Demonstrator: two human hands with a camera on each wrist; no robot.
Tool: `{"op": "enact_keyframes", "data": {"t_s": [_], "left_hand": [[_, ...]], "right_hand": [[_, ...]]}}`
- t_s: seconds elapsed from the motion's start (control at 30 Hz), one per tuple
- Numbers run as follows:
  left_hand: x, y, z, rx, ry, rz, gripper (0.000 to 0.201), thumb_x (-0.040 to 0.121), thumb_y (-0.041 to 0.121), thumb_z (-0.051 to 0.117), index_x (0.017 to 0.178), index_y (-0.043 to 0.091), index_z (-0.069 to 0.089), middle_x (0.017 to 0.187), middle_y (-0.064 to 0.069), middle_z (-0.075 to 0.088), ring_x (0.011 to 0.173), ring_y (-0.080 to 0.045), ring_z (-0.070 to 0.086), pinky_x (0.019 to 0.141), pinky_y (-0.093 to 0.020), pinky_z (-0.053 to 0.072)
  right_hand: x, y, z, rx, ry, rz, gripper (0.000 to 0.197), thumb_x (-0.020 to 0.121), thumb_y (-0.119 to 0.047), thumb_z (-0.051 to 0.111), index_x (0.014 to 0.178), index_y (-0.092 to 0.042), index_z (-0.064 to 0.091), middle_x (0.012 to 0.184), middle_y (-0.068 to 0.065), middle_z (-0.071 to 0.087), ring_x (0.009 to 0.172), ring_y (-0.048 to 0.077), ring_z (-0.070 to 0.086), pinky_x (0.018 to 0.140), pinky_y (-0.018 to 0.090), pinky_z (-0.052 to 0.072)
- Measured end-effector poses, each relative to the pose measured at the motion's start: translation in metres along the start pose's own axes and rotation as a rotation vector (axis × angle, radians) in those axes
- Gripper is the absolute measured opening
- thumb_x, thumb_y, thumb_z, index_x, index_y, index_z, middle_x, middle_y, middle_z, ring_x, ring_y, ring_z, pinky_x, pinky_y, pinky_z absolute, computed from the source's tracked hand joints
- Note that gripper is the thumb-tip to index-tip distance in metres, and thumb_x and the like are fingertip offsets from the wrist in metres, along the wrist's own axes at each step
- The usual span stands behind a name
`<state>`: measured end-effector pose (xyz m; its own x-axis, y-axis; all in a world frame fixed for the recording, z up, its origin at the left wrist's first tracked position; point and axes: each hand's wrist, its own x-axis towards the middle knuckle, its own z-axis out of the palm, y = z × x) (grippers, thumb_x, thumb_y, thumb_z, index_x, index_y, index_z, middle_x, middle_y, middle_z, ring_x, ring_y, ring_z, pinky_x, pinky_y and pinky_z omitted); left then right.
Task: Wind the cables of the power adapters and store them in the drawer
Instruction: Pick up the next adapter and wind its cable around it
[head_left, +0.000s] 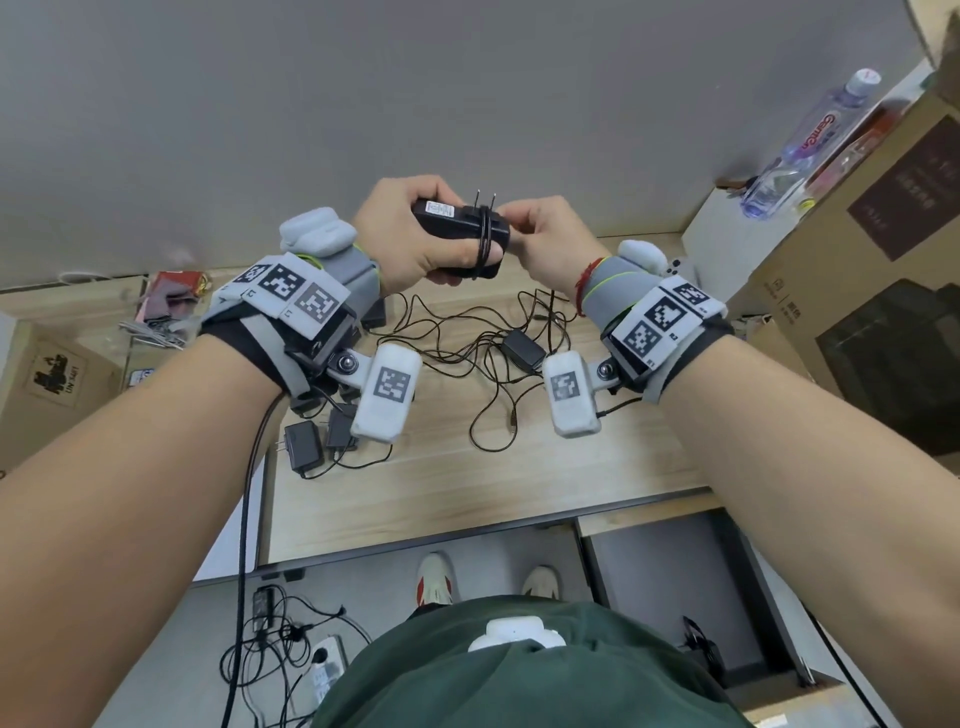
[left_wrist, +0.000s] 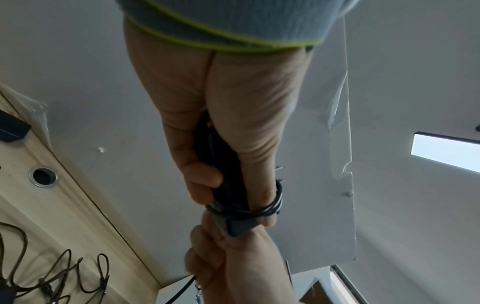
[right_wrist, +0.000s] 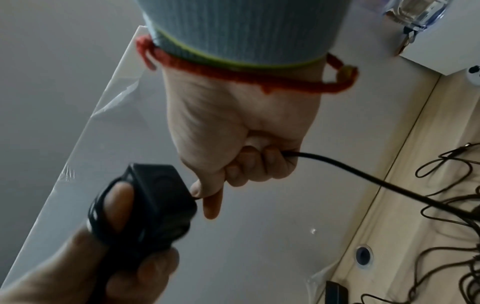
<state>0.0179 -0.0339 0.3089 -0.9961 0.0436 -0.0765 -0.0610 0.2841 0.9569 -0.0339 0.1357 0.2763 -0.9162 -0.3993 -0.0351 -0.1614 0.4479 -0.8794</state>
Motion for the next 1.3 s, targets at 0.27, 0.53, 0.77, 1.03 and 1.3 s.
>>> {"op": "enact_keyframes", "data": {"t_s": [0.27,0.53,0.77,1.03,1.3], "left_hand": [[0.014,-0.009,-0.009,-0.107,0.178,-0.041,0.04,0.066,0.017,0.09,0.074,0.015,0.05,0.076,-0.011,0.064,0.053,-0.023,0.065,0.05,-0.03,0.055],[0.011,-0.035,-0.019,0.069,0.198,-0.118,0.042,0.063,0.014,0.091,0.073,0.016,0.05,0.069,-0.008,0.063,0.046,-0.014,0.063,0.042,-0.029,0.054],[0.002,-0.039,-0.015,0.148,0.09,-0.148,0.046,0.055,0.021,0.095,0.076,0.015,0.054,0.07,-0.009,0.068,0.058,-0.026,0.069,0.06,-0.054,0.06],[-0.001,-0.022,-0.008,0.106,0.009,-0.068,0.043,0.061,0.013,0.092,0.076,0.014,0.052,0.081,-0.021,0.069,0.057,-0.029,0.068,0.053,-0.04,0.059],[0.002,-0.007,-0.001,-0.006,0.0,-0.001,0.04,0.066,0.007,0.088,0.075,0.014,0.05,0.069,-0.012,0.066,0.049,-0.022,0.065,0.045,-0.026,0.051]], "right_hand": [[-0.016,0.002,0.026,-0.044,-0.156,-0.061,0.023,0.098,-0.027,0.058,0.102,-0.014,0.076,0.066,-0.007,0.062,0.062,-0.004,0.045,0.065,0.015,0.036],[-0.012,-0.009,0.018,-0.099,-0.154,-0.094,0.013,0.09,-0.027,0.07,0.085,-0.02,0.078,0.061,-0.007,0.051,0.06,0.008,0.036,0.057,0.025,0.03],[0.003,-0.019,-0.004,-0.032,-0.03,-0.122,0.009,0.089,-0.024,0.071,0.084,-0.02,0.077,0.075,-0.002,0.072,0.065,-0.003,0.055,0.075,0.017,0.048],[0.012,-0.008,-0.011,-0.009,0.007,-0.074,0.008,0.092,-0.019,0.068,0.087,-0.014,0.072,0.056,-0.022,0.061,0.052,-0.009,0.05,0.062,0.006,0.039],[0.008,0.01,0.004,-0.033,-0.062,-0.03,0.03,0.093,-0.01,0.061,0.072,-0.03,0.068,0.068,-0.008,0.06,0.066,0.001,0.048,0.066,0.018,0.04]]}}
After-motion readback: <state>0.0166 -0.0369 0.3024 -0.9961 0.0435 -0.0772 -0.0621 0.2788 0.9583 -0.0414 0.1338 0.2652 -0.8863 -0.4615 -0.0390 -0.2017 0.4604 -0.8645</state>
